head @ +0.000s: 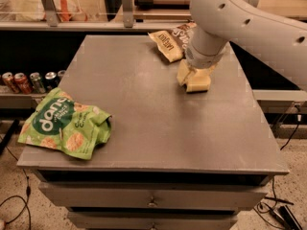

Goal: Move sponge near green rice chip bag

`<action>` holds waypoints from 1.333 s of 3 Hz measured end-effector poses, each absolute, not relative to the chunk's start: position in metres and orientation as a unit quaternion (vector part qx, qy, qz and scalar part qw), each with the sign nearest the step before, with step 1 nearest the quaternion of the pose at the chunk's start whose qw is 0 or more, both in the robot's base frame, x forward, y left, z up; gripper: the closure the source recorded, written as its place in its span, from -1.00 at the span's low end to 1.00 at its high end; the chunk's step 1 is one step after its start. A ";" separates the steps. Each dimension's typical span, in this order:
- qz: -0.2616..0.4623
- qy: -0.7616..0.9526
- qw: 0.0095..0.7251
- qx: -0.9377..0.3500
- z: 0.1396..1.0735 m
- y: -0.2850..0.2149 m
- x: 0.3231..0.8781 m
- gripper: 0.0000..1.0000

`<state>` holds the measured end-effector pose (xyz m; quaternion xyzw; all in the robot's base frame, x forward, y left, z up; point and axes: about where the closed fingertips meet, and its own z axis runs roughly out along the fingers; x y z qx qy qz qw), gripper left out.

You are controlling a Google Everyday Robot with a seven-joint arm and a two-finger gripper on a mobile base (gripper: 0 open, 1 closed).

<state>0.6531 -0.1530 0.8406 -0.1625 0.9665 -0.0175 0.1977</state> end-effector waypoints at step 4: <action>-0.039 0.961 0.206 -0.182 0.859 -0.152 0.656 1.00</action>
Offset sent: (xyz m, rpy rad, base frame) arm 0.0029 0.0007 -0.0044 -0.0039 0.0201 -0.0163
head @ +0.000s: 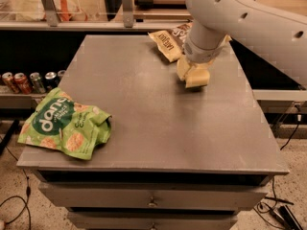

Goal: Move sponge near green rice chip bag

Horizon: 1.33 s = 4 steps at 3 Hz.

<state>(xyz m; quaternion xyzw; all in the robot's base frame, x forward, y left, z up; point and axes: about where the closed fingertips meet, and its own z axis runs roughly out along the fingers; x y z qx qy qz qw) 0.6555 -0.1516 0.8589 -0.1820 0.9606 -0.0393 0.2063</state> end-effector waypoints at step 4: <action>-0.066 0.908 0.263 -0.320 0.918 -0.127 0.655 1.00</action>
Offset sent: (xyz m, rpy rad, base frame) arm -0.0077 0.0531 0.0979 -0.0767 -0.2179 0.4749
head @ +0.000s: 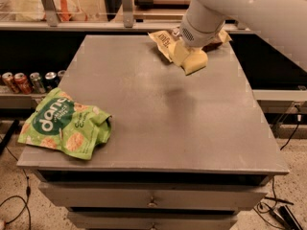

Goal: Move sponge near green rice chip bag

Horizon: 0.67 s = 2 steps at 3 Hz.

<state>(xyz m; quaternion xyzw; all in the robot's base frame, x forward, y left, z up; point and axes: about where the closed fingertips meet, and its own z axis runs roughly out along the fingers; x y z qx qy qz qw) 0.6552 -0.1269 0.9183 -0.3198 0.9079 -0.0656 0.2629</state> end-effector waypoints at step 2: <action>-0.063 0.858 0.276 -0.428 0.925 -0.072 0.622 1.00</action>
Offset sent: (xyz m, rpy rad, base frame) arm -0.0757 0.1125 0.0199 -0.1201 -0.0739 0.5056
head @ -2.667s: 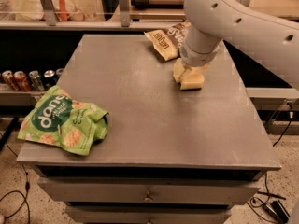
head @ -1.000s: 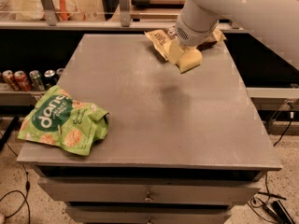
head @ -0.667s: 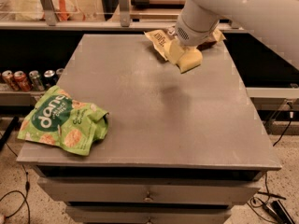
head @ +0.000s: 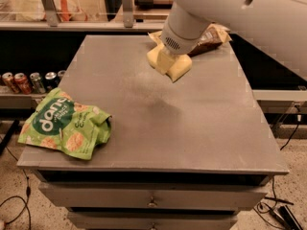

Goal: Move sponge near green rice chip bag

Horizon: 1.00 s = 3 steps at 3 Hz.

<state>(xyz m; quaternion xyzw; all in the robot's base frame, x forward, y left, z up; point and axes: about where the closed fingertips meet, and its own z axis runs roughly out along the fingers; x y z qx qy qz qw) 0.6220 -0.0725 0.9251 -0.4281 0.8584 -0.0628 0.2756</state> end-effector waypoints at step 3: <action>-0.041 0.710 0.257 -0.654 0.941 0.046 0.554 1.00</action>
Offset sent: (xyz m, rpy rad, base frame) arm -0.0828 0.1278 0.0193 -0.1449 -0.0121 0.6084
